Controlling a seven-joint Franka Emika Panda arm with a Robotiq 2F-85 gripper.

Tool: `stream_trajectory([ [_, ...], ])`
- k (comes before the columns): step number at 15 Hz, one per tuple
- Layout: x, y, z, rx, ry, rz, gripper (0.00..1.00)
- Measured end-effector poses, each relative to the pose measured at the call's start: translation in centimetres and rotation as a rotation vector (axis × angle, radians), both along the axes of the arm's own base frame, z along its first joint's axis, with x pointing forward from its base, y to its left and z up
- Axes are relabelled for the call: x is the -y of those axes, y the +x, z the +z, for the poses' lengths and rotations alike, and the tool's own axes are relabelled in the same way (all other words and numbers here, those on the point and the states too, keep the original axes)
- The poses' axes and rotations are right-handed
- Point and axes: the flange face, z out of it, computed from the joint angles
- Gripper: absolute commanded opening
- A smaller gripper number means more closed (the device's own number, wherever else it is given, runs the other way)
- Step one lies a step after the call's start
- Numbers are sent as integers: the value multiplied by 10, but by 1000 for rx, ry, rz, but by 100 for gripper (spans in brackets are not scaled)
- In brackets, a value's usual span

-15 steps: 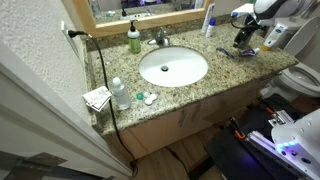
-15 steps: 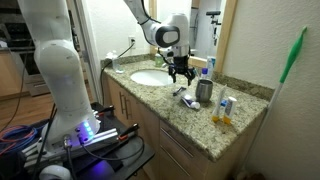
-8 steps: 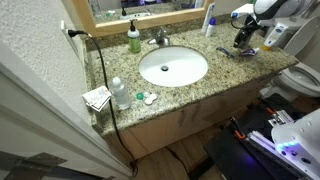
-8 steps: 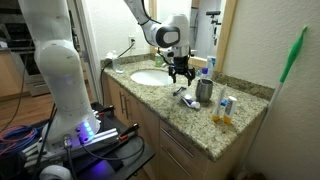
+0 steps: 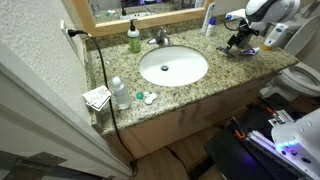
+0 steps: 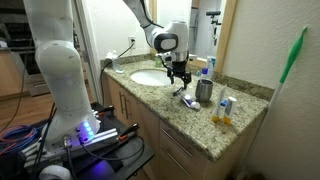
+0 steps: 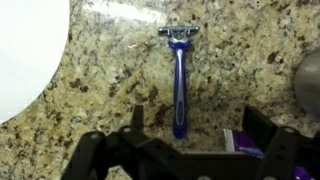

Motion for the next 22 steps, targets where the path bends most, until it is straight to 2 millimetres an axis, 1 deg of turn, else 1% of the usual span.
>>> stream_trajectory([
  [4,2,0,0,0,-1,-3,100],
  [6,1,2,-8,-15,-2,2,100],
  [9,-11,13,-26,-27,-6,21,100],
  [10,-15,17,-31,-27,-9,30,75],
  [11,-18,21,-34,-25,-14,37,74],
  [12,-21,24,-38,-25,-17,44,68],
  [13,-23,27,-42,-26,-20,50,60],
  [14,-24,29,-44,-27,-22,52,53],
  [17,-26,34,-39,-19,-24,59,34],
  [20,-31,36,-36,-14,-24,68,12],
  [22,-34,36,-35,-12,-24,74,2],
])
